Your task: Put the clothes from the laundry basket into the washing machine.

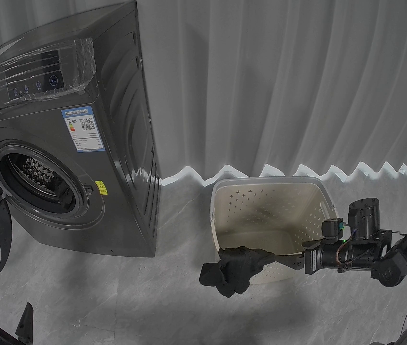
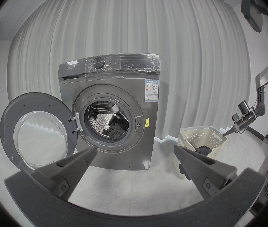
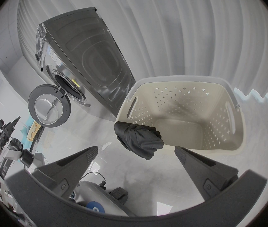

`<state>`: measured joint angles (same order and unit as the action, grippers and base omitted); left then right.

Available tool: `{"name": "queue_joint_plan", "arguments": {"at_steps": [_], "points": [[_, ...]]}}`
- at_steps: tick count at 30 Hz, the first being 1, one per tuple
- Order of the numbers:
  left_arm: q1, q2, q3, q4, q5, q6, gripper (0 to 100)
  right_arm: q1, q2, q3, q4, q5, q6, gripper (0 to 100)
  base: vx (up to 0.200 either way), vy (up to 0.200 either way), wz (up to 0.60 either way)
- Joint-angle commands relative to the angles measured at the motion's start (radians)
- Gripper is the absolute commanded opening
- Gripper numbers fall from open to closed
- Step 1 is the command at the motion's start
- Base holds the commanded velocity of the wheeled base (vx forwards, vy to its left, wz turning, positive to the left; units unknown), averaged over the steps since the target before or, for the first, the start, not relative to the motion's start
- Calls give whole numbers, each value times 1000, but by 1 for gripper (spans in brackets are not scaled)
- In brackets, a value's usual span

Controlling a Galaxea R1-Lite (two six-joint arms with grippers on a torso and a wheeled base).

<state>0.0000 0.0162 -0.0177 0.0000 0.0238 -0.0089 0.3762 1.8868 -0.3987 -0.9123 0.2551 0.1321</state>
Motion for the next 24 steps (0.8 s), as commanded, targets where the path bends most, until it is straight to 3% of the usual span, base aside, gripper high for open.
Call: {"name": "queue_joint_plan", "arguments": {"at_steps": [1, 11, 24], "points": [[0, -16, 18, 0, 1, 0, 100, 23, 123, -11, -80, -2, -2, 100, 0, 0, 0], [0, -16, 18, 0, 1, 0, 100, 30, 275, -45, -250, -10, -5, 100, 0, 0, 0], [0, -16, 18, 0, 1, 0, 100, 66, 439, -150, -321, -17, -2, 100, 0, 0, 0]]}}
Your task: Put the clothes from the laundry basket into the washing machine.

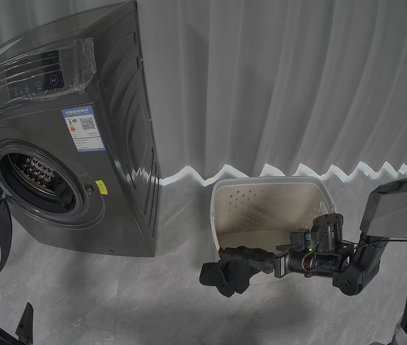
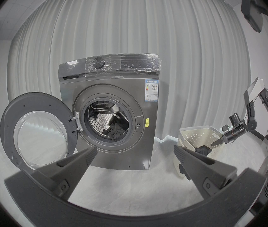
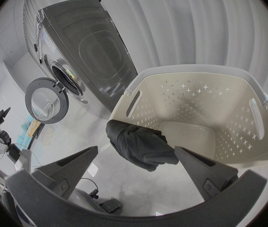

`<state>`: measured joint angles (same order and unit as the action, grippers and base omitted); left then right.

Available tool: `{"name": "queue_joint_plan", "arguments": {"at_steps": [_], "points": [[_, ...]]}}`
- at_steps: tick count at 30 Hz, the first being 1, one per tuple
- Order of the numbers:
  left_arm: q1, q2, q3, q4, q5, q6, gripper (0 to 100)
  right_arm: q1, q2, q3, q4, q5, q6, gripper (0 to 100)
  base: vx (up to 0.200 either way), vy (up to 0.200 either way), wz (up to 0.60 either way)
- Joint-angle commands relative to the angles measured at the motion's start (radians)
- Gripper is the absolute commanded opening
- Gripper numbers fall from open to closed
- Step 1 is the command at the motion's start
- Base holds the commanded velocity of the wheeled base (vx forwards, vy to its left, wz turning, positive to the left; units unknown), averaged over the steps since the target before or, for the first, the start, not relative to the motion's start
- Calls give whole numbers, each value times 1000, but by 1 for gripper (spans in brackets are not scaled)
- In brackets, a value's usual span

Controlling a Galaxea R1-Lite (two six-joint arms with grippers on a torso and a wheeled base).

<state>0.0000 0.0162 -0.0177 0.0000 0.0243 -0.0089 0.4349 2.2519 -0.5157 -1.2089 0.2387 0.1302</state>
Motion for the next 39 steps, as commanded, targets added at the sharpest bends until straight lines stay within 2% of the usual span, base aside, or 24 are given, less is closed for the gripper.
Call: {"name": "queue_joint_plan", "arguments": {"at_steps": [1, 23, 24, 39], "points": [[0, -16, 18, 0, 0, 0, 100, 7, 83, -40, -29, -1, 0, 100, 0, 0, 0], [0, -16, 18, 0, 0, 0, 100, 18, 152, -122, -26, 1, -1, 100, 0, 0, 0], [0, -16, 18, 0, 0, 0, 100, 18, 152, -122, -26, 2, -1, 0, 0, 0, 0], [0, -16, 18, 0, 0, 0, 100, 13, 132, -112, -34, 2, -1, 0, 0, 0, 0]]}}
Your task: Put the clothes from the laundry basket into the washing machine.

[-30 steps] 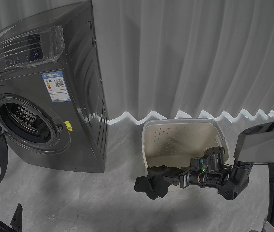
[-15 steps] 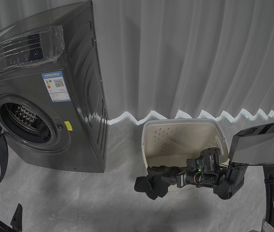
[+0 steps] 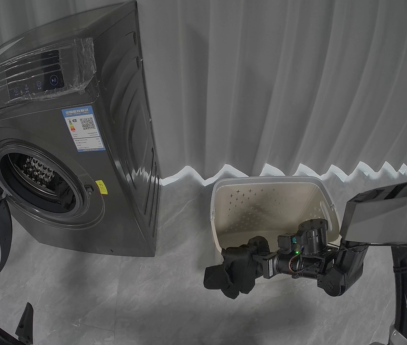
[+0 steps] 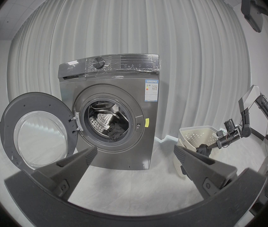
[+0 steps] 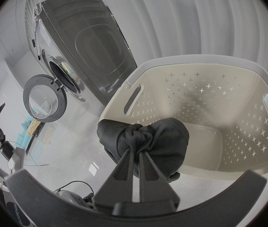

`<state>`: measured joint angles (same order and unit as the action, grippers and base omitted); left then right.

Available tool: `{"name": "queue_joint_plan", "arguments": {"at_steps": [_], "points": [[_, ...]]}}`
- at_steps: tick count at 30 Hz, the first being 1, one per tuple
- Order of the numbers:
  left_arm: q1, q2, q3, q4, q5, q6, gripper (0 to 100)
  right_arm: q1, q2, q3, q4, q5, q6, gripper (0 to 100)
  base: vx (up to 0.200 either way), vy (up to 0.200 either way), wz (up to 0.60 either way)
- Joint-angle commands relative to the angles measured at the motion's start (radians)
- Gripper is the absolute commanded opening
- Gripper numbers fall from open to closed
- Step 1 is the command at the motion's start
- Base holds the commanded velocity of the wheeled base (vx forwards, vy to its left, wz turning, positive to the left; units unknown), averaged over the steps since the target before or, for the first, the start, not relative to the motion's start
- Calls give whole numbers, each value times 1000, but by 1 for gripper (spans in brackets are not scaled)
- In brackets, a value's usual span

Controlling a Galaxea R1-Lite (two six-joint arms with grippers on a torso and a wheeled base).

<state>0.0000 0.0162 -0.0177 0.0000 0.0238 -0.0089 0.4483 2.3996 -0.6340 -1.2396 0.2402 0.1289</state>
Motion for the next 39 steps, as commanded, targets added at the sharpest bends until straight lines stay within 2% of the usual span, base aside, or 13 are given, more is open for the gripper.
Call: {"name": "queue_joint_plan", "arguments": {"at_steps": [1, 13, 14, 16, 24, 27, 33, 39], "points": [[0, -16, 18, 0, 1, 0, 100, 1, -23, 10, -3, 1, 0, 0, 0, 0, 0], [0, -16, 18, -2, 1, -2, 100, 4, -241, 91, -4, -13, 12, 0, 0, 0, 0], [0, -16, 18, -2, 1, -2, 100, 6, -286, 105, -12, -38, 15, 0, 0, 0, 0], [0, -16, 18, -2, 1, -2, 100, 7, -336, 128, -37, -56, 17, 0, 0, 0, 0], [0, -16, 18, -2, 1, -2, 100, 41, -527, 206, -81, -101, 23, 0, 0, 0, 0], [0, -16, 18, -2, 1, -2, 100, 53, -585, 208, -81, -114, 28, 0, 0, 0, 0], [0, -16, 18, 0, 1, 0, 100, 81, -695, 192, -69, -177, 20, 0, 0, 0, 0], [0, -16, 18, -2, 1, 0, 100, 72, -720, 189, -81, -185, 17, 0, 0, 0, 0]]}}
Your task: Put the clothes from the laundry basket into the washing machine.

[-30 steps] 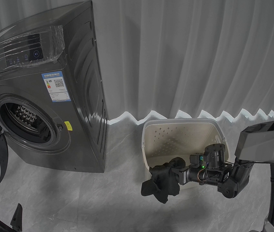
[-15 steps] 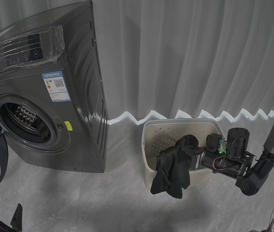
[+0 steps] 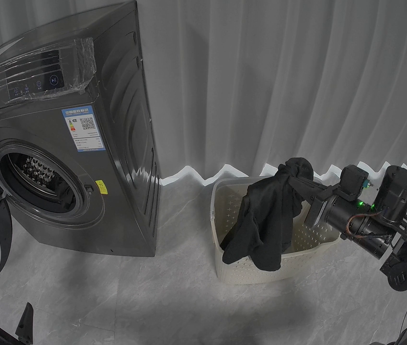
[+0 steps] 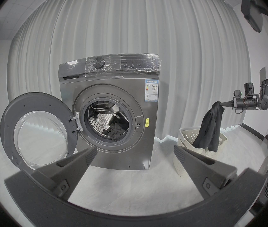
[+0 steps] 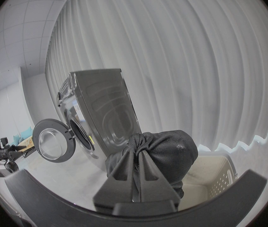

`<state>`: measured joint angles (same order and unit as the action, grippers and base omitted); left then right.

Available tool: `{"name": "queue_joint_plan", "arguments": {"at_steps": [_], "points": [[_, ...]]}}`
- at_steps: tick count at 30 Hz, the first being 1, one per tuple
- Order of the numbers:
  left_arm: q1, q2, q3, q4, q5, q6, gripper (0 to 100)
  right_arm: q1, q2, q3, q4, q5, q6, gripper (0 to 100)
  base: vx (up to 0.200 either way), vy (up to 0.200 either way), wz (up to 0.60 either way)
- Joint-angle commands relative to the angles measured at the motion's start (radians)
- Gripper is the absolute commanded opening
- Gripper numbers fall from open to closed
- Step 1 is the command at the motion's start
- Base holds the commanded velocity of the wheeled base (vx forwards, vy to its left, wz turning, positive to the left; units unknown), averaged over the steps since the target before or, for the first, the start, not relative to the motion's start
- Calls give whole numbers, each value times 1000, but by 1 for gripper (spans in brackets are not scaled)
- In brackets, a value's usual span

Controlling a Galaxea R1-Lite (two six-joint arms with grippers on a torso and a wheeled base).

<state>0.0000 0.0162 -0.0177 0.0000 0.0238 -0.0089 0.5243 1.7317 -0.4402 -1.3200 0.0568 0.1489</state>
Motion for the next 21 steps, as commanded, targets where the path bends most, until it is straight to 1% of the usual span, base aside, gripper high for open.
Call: {"name": "queue_joint_plan", "arguments": {"at_steps": [1, 5, 9, 10, 19, 21], "points": [[0, -16, 18, 0, 1, 0, 100, -7, -54, -5, -2, -6, -5, 0, 0, 0, 0], [0, -16, 18, 0, 1, -2, 100, -7, -80, -8, 1, -20, -8, 0, 0, 0, 0], [0, -16, 18, 0, 1, -2, 100, -9, -104, 0, 8, -22, -12, 0, 0, 0, 0], [0, -16, 18, -2, 1, -3, 100, -9, -116, 3, 8, -20, -22, 0, 0, 0, 0], [0, -16, 18, -2, 1, -5, 100, -12, -142, 1, 12, -20, -25, 0, -200, 0, 0], [0, -16, 18, 0, 1, -3, 100, -9, -147, 3, 10, -20, -26, 0, 0, 0, 0]]}}
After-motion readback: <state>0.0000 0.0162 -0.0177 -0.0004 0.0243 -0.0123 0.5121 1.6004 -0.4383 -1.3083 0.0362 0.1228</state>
